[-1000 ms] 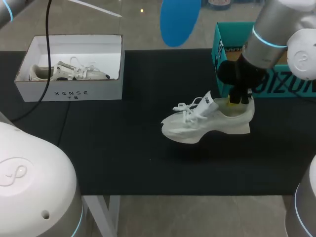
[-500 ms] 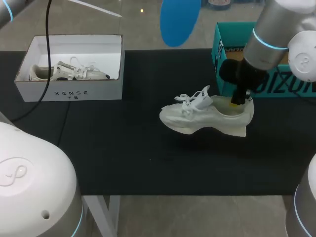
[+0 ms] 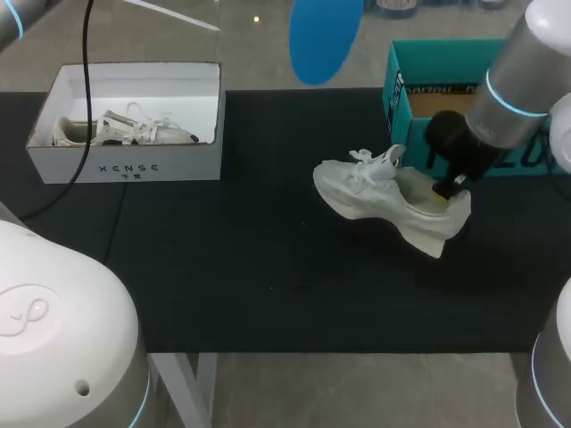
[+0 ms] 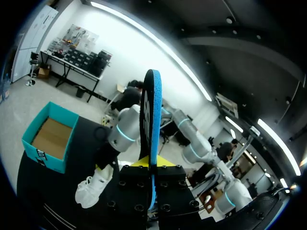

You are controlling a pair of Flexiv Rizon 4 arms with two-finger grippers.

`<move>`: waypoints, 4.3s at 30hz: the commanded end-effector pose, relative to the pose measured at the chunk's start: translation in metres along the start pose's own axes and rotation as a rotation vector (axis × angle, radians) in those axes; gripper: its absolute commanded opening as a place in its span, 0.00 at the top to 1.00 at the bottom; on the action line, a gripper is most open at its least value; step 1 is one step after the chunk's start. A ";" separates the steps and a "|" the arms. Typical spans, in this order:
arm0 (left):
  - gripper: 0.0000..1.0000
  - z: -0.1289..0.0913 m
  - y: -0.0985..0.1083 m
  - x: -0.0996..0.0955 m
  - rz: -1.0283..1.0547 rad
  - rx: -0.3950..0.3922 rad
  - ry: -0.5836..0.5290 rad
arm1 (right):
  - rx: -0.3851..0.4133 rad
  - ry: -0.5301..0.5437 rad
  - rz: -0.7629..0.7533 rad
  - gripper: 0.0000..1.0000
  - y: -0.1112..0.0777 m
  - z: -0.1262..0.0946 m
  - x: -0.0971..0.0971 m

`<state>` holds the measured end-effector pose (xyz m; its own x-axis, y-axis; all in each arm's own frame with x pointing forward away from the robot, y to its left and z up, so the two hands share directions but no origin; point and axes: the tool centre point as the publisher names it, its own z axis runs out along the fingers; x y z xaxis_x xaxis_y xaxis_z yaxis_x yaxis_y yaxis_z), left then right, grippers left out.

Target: Take the shoe out of the shoebox, open the shoe tongue, remove and reinsert the insole, then place the shoe into the shoebox

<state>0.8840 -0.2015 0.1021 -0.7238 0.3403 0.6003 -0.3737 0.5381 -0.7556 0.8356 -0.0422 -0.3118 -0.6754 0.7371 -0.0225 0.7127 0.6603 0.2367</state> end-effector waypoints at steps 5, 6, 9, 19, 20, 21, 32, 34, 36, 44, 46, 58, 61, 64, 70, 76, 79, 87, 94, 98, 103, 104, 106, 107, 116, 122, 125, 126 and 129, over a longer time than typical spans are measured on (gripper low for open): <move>1.00 0.000 0.001 0.000 0.001 0.001 -0.002 | -0.031 -0.202 0.415 1.00 -0.005 -0.003 0.007; 1.00 0.000 0.001 0.000 0.001 0.001 -0.002 | -0.031 -0.202 0.415 1.00 -0.005 -0.003 0.007; 1.00 0.000 0.001 0.000 0.001 0.001 -0.002 | -0.031 -0.202 0.415 1.00 -0.005 -0.003 0.007; 1.00 0.000 0.001 0.000 0.001 0.001 -0.002 | -0.018 -0.134 0.579 1.00 -0.015 0.004 0.039; 1.00 0.000 0.001 0.000 0.001 0.001 -0.002 | -0.035 -0.100 0.623 1.00 -0.018 0.005 0.046; 1.00 0.000 0.001 0.000 0.001 0.001 -0.002 | -0.031 -0.078 0.651 1.00 -0.019 0.007 0.052; 1.00 0.000 0.001 0.000 0.001 0.001 -0.002 | -0.099 -0.063 0.835 1.00 -0.026 0.020 0.085; 1.00 0.000 0.001 0.000 0.001 0.001 -0.002 | -0.109 -0.078 0.834 1.00 -0.026 0.021 0.090; 1.00 0.000 0.001 0.000 0.001 0.001 -0.002 | -0.116 -0.118 0.841 1.00 -0.027 0.024 0.092; 1.00 0.000 0.001 0.000 0.001 0.001 -0.002 | -0.116 -0.147 0.848 1.00 -0.032 0.042 0.101; 1.00 0.000 0.001 0.000 0.001 0.001 -0.002 | -0.107 -0.151 0.848 1.00 -0.035 0.048 0.100; 1.00 0.000 0.001 0.000 0.001 0.001 -0.002 | -0.045 -0.185 0.866 1.00 -0.046 0.080 0.096; 1.00 0.000 0.001 0.000 0.001 0.001 -0.002 | -0.042 -0.195 0.867 1.00 -0.047 0.081 0.096; 1.00 0.000 0.001 0.000 0.001 0.001 -0.002 | -0.043 -0.217 0.864 1.00 -0.048 0.080 0.098; 1.00 0.000 0.001 0.000 0.001 0.001 -0.002 | -0.075 -0.244 0.888 0.00 -0.052 0.056 0.095; 1.00 0.000 0.001 0.000 0.001 0.001 -0.002 | -0.116 -0.225 0.885 0.00 -0.050 0.010 0.085; 1.00 0.000 0.001 0.000 0.001 0.001 -0.002 | -0.137 -0.213 0.877 0.00 -0.045 -0.015 0.076; 1.00 0.000 0.001 0.000 0.001 0.001 -0.002 | -0.127 -0.210 0.811 0.00 -0.034 -0.050 0.064; 1.00 0.000 0.001 0.000 0.001 0.001 -0.002 | -0.127 -0.210 0.811 0.00 -0.034 -0.050 0.064; 1.00 0.000 0.001 0.000 0.001 0.001 -0.002 | -0.127 -0.210 0.811 0.00 -0.034 -0.050 0.064; 1.00 0.000 0.001 0.000 0.001 0.001 -0.002 | -0.046 -0.037 0.861 0.00 -0.028 -0.068 0.050; 1.00 0.000 0.001 0.000 0.001 0.001 -0.002 | 0.010 0.084 0.884 0.00 -0.024 -0.075 0.045; 1.00 0.000 0.001 0.000 0.001 0.001 -0.002 | 0.058 0.233 0.908 0.00 -0.020 -0.086 0.041; 1.00 0.000 0.001 0.000 0.001 0.001 -0.002 | 0.093 0.306 0.951 0.00 -0.018 -0.089 0.038; 1.00 0.000 0.001 0.000 0.001 0.001 -0.002 | 0.261 0.815 1.026 0.00 -0.014 -0.094 0.027; 1.00 0.000 0.001 0.000 0.001 0.001 -0.002 | 0.315 0.991 0.985 0.00 -0.013 -0.096 0.025; 1.00 0.000 0.001 0.000 0.001 0.001 -0.002 | 0.336 1.081 0.956 0.00 -0.012 -0.102 0.024; 1.00 0.000 0.001 0.000 0.001 0.001 -0.002 | 0.338 1.101 0.944 0.00 -0.012 -0.104 0.025; 1.00 0.000 0.001 0.000 0.001 0.001 -0.002 | 0.356 1.129 0.927 0.00 -0.010 -0.105 0.026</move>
<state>0.8840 -0.2015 0.1021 -0.7238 0.3402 0.6003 -0.3737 0.5380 -0.7556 0.7847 -0.0410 -0.2077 0.2229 0.8133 0.5374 0.9717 -0.1414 -0.1891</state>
